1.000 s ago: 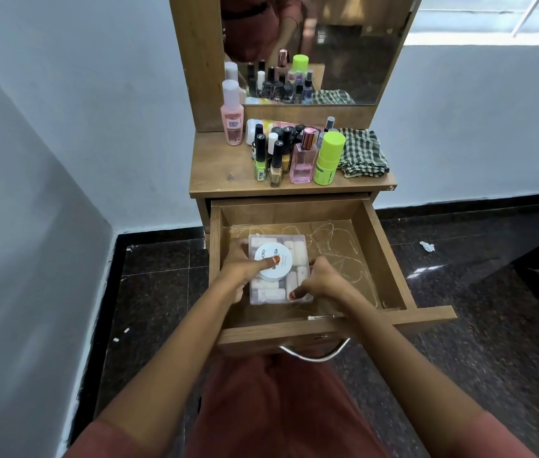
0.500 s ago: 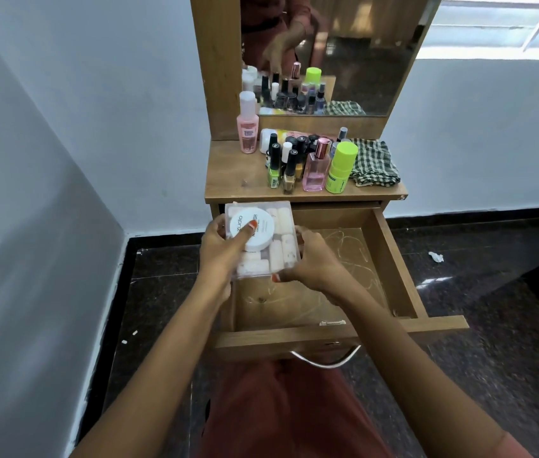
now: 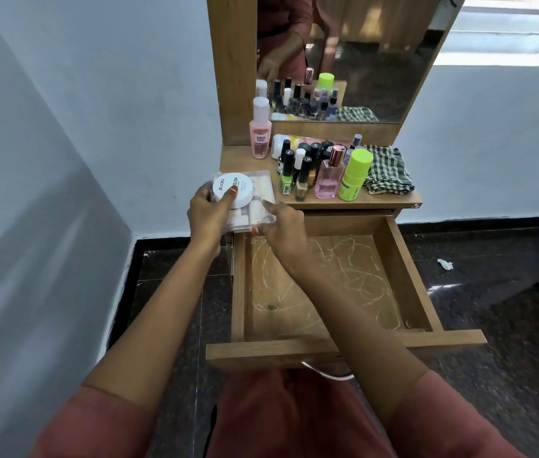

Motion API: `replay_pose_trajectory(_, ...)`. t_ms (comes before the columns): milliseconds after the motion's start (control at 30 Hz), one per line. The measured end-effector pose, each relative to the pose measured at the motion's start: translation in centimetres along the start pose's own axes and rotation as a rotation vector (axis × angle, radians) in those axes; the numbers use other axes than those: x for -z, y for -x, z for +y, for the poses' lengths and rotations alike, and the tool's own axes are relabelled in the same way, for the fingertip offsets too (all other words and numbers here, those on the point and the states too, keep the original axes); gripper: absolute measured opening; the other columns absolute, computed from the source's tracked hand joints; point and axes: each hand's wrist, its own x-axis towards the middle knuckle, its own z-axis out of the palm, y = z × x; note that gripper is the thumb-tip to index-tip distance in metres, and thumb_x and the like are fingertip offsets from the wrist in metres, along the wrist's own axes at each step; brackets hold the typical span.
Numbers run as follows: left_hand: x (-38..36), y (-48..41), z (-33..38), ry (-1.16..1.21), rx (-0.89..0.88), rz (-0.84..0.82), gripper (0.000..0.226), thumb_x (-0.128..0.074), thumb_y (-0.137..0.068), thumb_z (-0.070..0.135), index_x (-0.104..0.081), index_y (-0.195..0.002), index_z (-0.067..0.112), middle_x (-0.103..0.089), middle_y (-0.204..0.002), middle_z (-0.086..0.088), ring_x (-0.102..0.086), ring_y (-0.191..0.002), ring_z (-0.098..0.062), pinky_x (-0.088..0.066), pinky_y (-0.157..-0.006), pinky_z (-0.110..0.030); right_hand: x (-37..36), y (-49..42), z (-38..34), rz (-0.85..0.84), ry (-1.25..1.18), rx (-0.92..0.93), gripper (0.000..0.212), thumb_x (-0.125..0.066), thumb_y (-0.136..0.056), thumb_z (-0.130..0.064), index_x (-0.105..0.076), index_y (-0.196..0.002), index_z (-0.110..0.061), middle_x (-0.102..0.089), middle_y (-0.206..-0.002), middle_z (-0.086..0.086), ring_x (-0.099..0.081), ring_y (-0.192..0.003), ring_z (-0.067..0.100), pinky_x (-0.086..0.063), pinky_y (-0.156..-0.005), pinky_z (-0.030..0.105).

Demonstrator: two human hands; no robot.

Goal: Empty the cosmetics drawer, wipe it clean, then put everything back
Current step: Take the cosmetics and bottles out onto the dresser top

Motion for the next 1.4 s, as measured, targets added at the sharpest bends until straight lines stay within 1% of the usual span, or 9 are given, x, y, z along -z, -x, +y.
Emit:
replay_pose_trajectory(67, -0.2, -0.5, -0.1, -0.028, -0.030, 0.001, 0.043, -0.061, -0.086, 0.021, -0.051, -0.127, 0.011, -0.055, -0.129, -0.004, -0.052, -0.116, -0.018, -0.045, -0.085, -0.022, -0.8, -0.5, 0.3, 0.040, 0.041, 0.032, 0.041, -0.059, -0.085, 0.001, -0.052, -0.125, 0.004, -0.056, -0.125, 0.021, -0.052, -0.101, 0.017, -0.034, -0.078, 0.010)
replay_pose_trajectory(233, -0.8, -1.9, -0.1, -0.060, -0.057, 0.011, 0.043, -0.059, -0.088, 0.020, -0.049, -0.128, 0.010, -0.053, -0.132, -0.005, -0.050, -0.117, -0.016, -0.043, -0.086, -0.021, -2.0, -1.3, 1.5, 0.154, 0.317, 0.127, 0.036, -0.055, -0.089, -0.012, -0.053, -0.125, -0.007, -0.055, -0.126, 0.016, -0.051, -0.112, 0.031, -0.046, -0.089, 0.041)
replay_pose_trajectory(333, -1.3, -2.6, -0.1, -0.078, -0.069, 0.009, 0.043, -0.058, -0.088, 0.022, -0.049, -0.129, 0.010, -0.052, -0.133, -0.005, -0.049, -0.120, -0.017, -0.044, -0.090, -0.023, -2.4, -2.0, 1.2, 0.189, 0.484, 0.179, 0.028, -0.058, -0.086, -0.011, -0.060, -0.113, -0.003, -0.058, -0.121, 0.018, -0.054, -0.107, 0.032, -0.047, -0.086, 0.038)
replay_pose_trajectory(433, -1.8, -3.4, 0.0, -0.086, -0.082, 0.010, 0.041, -0.057, -0.089, 0.023, -0.050, -0.128, 0.011, -0.053, -0.132, -0.005, -0.050, -0.119, -0.017, -0.044, -0.094, -0.025, -2.7, -2.8, 0.8, 0.259, 0.602, 0.215, 0.025, -0.082, -0.060, -0.007, -0.070, -0.082, -0.002, -0.070, -0.091, 0.014, -0.066, -0.083, 0.028, -0.055, -0.070, 0.032)
replay_pose_trajectory(500, -1.9, -4.0, 0.0, -0.097, -0.089, 0.002, 0.040, -0.057, -0.089, 0.024, -0.051, -0.127, 0.011, -0.054, -0.130, -0.004, -0.051, -0.118, -0.017, -0.044, -0.095, -0.026, -2.9, -3.2, 0.7, 0.190, 0.628, 0.200, 0.026, -0.078, -0.066, -0.006, -0.069, -0.090, 0.000, -0.068, -0.098, 0.015, -0.064, -0.088, 0.028, -0.054, -0.074, 0.034)
replay_pose_trajectory(700, -2.3, -4.9, 0.0, -0.138, -0.080, -0.027, 0.045, -0.056, -0.090, 0.029, -0.046, -0.131, 0.014, -0.050, -0.136, -0.006, -0.048, -0.122, -0.020, -0.047, -0.100, -0.036, -2.7, -4.0, 0.7, 0.159, 0.633, 0.244, 0.029, -0.057, -0.082, 0.005, -0.059, -0.110, 0.007, -0.057, -0.121, 0.022, -0.053, -0.112, 0.034, -0.047, -0.090, 0.040)
replay_pose_trajectory(967, -1.7, -3.5, -0.6, -0.095, -0.092, 0.003, 0.045, -0.061, -0.087, 0.020, -0.045, -0.129, 0.012, -0.050, -0.134, -0.005, -0.048, -0.121, -0.017, -0.044, -0.095, -0.026, -2.8, -4.2, 2.4, 0.260, 0.492, 0.337, 0.025, -0.076, -0.059, 0.009, -0.069, -0.081, 0.000, -0.070, -0.088, 0.014, -0.066, -0.080, 0.028, -0.058, -0.061, 0.034)
replay_pose_trajectory(1133, -0.9, -1.6, -1.6, -0.069, -0.086, 0.033, 0.047, -0.064, -0.082, 0.008, -0.045, -0.126, 0.009, -0.053, -0.128, -0.006, -0.050, -0.111, -0.013, -0.042, -0.091, -0.022, -1.5, -3.3, 3.2, 0.263, 0.283, 0.340, 0.012, -0.055, -0.082, 0.006, -0.064, -0.089, 0.004, -0.064, -0.098, 0.016, -0.059, -0.089, 0.029, -0.051, -0.070, 0.036)
replay_pose_trajectory(1400, -1.0, 2.1, -2.6, 0.023, -0.092, 0.128, 0.041, -0.063, -0.081, 0.001, -0.050, -0.119, 0.008, -0.047, -0.129, -0.010, -0.049, -0.117, -0.017, -0.044, -0.100, -0.027, 0.5, 0.1, 7.1, 0.292, 0.126, 0.204, 0.016, -0.051, -0.083, 0.003, -0.066, -0.090, -0.002, -0.066, -0.092, 0.012, -0.058, -0.090, 0.025, -0.045, -0.076, 0.032)
